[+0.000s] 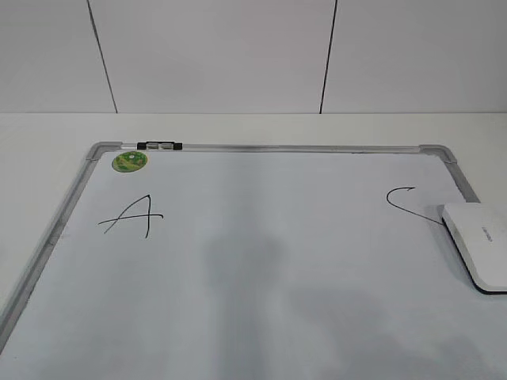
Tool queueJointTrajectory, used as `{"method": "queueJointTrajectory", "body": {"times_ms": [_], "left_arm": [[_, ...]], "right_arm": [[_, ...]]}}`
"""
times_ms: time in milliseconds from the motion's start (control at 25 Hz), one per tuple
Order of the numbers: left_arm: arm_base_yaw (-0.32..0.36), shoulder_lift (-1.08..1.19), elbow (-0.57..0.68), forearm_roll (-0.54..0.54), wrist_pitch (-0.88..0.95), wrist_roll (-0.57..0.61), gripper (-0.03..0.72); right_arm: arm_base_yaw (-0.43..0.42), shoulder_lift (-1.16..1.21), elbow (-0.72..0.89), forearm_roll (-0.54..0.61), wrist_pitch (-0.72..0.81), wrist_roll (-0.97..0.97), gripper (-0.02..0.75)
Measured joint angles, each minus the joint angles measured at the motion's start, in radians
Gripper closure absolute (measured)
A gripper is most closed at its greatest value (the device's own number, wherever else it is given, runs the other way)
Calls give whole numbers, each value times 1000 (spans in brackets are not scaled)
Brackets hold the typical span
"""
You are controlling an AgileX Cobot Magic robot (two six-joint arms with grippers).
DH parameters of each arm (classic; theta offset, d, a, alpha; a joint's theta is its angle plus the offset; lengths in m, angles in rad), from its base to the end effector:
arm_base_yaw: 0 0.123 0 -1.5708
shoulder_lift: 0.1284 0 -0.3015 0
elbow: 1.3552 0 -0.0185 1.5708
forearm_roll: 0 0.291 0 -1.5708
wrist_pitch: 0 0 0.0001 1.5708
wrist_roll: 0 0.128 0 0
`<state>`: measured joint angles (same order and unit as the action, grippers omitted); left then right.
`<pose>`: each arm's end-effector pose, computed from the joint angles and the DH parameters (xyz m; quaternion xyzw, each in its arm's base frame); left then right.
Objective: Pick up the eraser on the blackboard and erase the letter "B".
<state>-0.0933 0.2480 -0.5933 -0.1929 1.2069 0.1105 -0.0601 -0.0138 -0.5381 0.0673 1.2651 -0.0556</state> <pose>0.0641 -0.0290 0.2850 0.0966 0.9124 -0.0929 0.3868 0.0270 0.0066 0.2710 -0.0036 0.8900 0.0068 0.4559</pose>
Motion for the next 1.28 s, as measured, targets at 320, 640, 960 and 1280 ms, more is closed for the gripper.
{"method": "queueJointTrajectory", "body": {"times_ms": [320, 640, 960, 1280], "left_arm": [[0, -236, 56, 15, -69, 0, 435], [0, -236, 69, 16, -92, 0, 435], [0, -236, 69, 40, -93, 0, 435], [0, -236, 69, 64, -93, 0, 439]], "right_arm": [[0, -2, 18, -6, -72, -33, 153], [0, -4, 42, 26, -100, -45, 153], [0, -4, 42, 30, -102, -47, 153], [0, -4, 42, 21, -103, -47, 153]]}}
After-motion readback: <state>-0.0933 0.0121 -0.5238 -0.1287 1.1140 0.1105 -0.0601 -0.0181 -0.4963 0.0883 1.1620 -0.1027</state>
